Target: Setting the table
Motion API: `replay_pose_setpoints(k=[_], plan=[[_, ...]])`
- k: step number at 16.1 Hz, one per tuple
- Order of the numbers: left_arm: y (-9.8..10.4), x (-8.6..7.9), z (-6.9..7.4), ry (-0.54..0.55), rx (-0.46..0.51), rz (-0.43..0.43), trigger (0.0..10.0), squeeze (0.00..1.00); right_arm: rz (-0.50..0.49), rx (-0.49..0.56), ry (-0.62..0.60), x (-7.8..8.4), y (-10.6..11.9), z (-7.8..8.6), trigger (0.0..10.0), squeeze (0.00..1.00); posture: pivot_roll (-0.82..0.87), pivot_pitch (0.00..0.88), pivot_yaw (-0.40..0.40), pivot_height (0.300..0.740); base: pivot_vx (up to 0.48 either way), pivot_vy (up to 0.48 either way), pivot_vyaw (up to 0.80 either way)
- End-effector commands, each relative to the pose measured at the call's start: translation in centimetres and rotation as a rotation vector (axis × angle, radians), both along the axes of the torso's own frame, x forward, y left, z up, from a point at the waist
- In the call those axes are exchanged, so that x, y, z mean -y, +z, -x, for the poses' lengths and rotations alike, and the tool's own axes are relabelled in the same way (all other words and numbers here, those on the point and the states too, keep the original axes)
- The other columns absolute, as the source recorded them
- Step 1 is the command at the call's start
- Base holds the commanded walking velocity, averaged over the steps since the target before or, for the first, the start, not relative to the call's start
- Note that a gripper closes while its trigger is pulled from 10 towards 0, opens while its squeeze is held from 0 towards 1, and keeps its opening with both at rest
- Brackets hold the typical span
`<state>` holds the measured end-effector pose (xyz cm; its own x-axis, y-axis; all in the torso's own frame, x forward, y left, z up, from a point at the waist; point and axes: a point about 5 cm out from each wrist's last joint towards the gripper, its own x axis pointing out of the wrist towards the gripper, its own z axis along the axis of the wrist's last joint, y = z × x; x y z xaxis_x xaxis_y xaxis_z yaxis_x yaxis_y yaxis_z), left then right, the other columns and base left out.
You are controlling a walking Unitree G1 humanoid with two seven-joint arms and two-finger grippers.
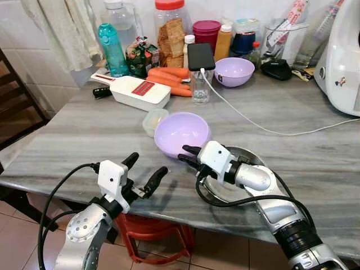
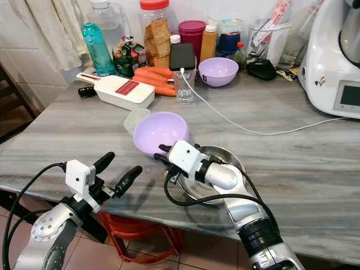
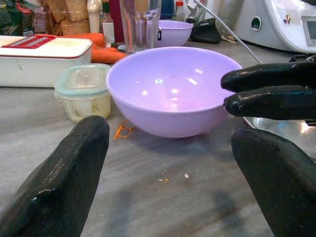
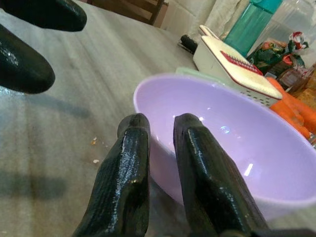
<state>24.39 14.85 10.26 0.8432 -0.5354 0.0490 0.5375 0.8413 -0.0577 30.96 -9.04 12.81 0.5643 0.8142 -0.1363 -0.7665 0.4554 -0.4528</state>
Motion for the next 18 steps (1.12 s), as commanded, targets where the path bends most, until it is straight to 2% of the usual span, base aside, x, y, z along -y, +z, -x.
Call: replay_pose_setpoints(k=[1, 7, 9, 11, 12, 15, 18], plan=[[0.2, -0.3, -0.1, 0.004, 0.001, -0.003, 10.0, 0.0, 0.01, 0.022, 0.018, -0.4, 0.3, -0.1, 10.0, 0.49, -0.09, 0.059, 0.096, 0.74, 0.0, 0.0, 0.0], [0.3, -0.3, -0.3, 0.009, 0.003, -0.005, 10.0, 0.0, 0.002, 0.061, -0.013, -0.2, 0.7, -0.6, 10.0, 0.49, -0.09, 0.056, 0.094, 0.74, 0.0, 0.0, 0.0], [0.5, -0.2, -0.2, -0.003, 0.011, 0.009, 10.0, 0.0, -0.08, 0.101, -0.083, 0.2, 2.2, -0.9, 10.0, 0.51, -0.09, 0.052, 0.088, 0.74, 0.0, 0.0, 0.0], [0.6, -0.3, 0.0, -0.027, 0.006, 0.028, 10.0, 0.0, -0.208, 0.114, -0.19, 1.1, 3.6, -1.0, 10.0, 0.89, -0.09, 0.052, 0.084, 0.74, 0.0, 0.0, 0.0], [0.6, -0.3, 0.1, -0.032, 0.005, 0.028, 10.0, 0.0, -0.257, 0.112, -0.239, 1.6, 4.0, -0.9, 10.0, 1.0, -0.09, 0.052, 0.083, 0.74, 0.0, 0.0, 0.0], [0.6, -0.4, 0.2, -0.033, 0.003, 0.03, 10.0, 0.0, -0.358, 0.099, -0.366, 3.1, 4.0, 0.0, 10.0, 1.0, -0.09, 0.054, 0.082, 0.74, 0.0, 0.0, 0.0], [0.7, -0.5, 0.3, -0.03, 0.006, 0.039, 10.0, 0.0, -0.401, 0.135, -0.486, 4.3, 4.3, 1.5, 10.0, 1.0, -0.1, 0.057, 0.077, 0.74, 0.0, 0.0, 0.0]])
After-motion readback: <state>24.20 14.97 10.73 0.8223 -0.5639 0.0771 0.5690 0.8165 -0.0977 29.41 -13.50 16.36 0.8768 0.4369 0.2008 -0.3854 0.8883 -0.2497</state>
